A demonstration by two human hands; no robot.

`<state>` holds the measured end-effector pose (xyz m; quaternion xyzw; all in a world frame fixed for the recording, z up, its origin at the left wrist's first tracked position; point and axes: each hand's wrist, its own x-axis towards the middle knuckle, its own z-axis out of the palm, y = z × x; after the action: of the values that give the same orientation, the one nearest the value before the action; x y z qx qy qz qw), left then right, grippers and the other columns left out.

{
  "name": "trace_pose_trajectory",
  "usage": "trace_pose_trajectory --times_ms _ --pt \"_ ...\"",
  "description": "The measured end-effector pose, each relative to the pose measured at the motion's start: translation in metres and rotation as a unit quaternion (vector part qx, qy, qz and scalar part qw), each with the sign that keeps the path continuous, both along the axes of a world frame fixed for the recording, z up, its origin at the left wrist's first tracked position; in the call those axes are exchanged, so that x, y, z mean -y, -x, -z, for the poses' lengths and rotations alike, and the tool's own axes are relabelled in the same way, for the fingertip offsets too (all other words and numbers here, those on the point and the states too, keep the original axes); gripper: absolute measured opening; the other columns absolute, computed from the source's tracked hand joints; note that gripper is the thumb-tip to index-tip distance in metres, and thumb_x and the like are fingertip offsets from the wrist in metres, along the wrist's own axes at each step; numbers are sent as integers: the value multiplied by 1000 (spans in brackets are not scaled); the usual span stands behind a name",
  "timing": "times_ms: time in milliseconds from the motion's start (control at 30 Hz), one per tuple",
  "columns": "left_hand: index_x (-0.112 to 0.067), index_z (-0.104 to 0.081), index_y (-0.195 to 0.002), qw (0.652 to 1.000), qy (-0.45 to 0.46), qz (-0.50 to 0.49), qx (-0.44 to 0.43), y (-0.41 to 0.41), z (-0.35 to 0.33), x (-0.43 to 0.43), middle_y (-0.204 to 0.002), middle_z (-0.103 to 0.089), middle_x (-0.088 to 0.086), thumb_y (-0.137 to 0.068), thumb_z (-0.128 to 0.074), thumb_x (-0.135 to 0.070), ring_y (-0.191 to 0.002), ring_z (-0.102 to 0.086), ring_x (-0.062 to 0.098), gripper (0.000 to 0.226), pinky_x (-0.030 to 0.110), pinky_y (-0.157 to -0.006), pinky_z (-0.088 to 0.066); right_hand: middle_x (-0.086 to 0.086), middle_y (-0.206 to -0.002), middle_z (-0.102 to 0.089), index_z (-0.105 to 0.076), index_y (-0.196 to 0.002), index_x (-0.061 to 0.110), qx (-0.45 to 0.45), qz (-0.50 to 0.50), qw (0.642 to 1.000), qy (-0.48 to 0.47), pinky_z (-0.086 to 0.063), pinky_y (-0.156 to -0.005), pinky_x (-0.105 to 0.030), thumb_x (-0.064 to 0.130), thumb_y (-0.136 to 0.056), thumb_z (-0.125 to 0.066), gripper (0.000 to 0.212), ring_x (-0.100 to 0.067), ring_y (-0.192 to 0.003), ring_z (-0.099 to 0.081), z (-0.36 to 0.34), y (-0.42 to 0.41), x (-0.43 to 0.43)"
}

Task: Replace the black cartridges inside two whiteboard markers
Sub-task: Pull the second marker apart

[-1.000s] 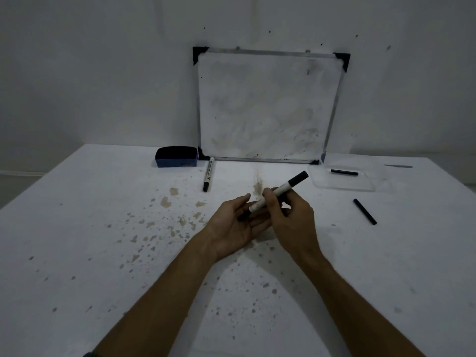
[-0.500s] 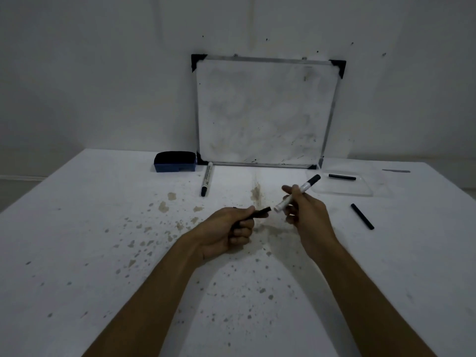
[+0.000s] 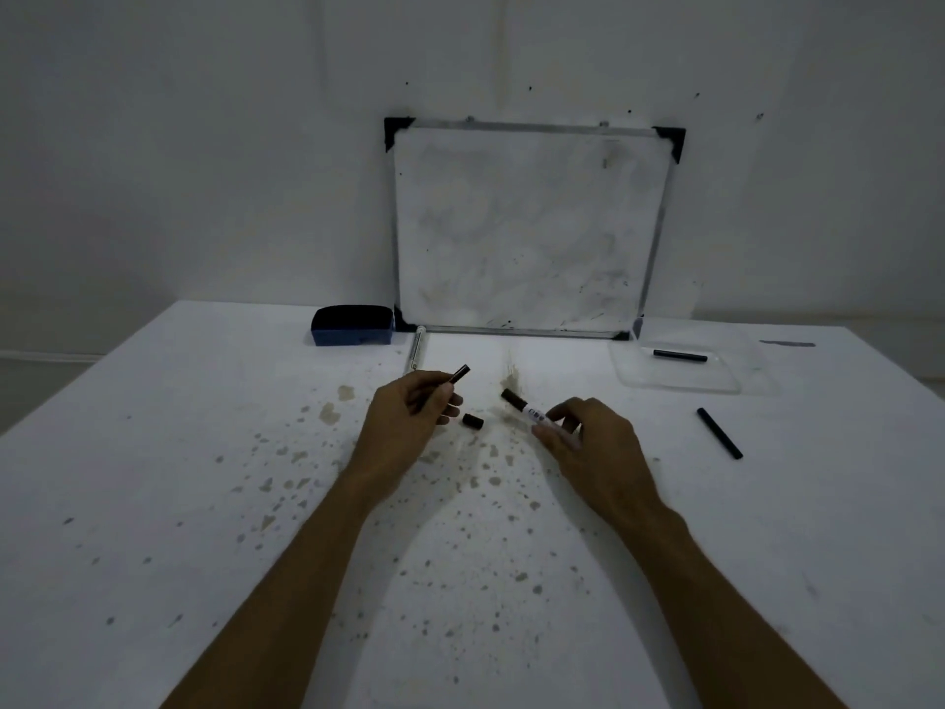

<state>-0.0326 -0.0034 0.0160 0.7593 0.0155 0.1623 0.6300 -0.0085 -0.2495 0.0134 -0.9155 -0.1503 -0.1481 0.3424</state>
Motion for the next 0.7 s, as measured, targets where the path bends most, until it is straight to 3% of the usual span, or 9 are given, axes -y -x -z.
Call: trace_pose_trajectory --times_ms 100,267,367,500,700 --pt "-11 -68 -124 997 -79 -15 4 3 5 10 -101 -79 0 -104 -61 -18 -93 -76 9 22 28 -87 -61 -5 -92 -67 -80 -106 17 19 13 999 42 -55 -76 -36 40 -91 -73 28 -20 -84 -62 7 -4 -1" --pt "-27 -66 -113 986 -163 9 24 10 7 37 -96 -78 -13 -103 -62 -21 -94 -70 -5 12 6 -79 -52 -5 -103 -68 -75 -115 20 -6 2 998 62 -53 -83 -37 45 -90 -72 36 -21 -95 -62 6 -3 5" --pt "-31 -66 -109 982 -187 29 27 11 1 55 -95 -76 -19 -102 -64 -22 -93 -67 -11 12 1 -74 -47 1 -109 -62 -69 -123 25 -91 -16 996 12 -48 -79 -23 51 -90 -69 43 -12 -96 -60 -9 -3 20" --pt "-25 -64 -111 967 -234 97 19 -4 -22 92 -89 -77 -20 -102 -64 -22 -86 -67 -16 10 -1 -68 -45 21 -96 -66 -71 -116 35 -108 -14 994 4 -40 -67 -6 52 -94 -64 28 6 -85 -62 -34 -5 75" --pt "-20 -64 -108 935 -307 175 41 -60 -68 168 -98 -81 -15 -103 -62 -25 -84 -63 -20 8 -1 -69 -43 7 -102 -74 -73 -112 26 -113 91 989 4 -42 -67 -12 40 -97 -63 23 2 -80 -62 -32 -23 184"
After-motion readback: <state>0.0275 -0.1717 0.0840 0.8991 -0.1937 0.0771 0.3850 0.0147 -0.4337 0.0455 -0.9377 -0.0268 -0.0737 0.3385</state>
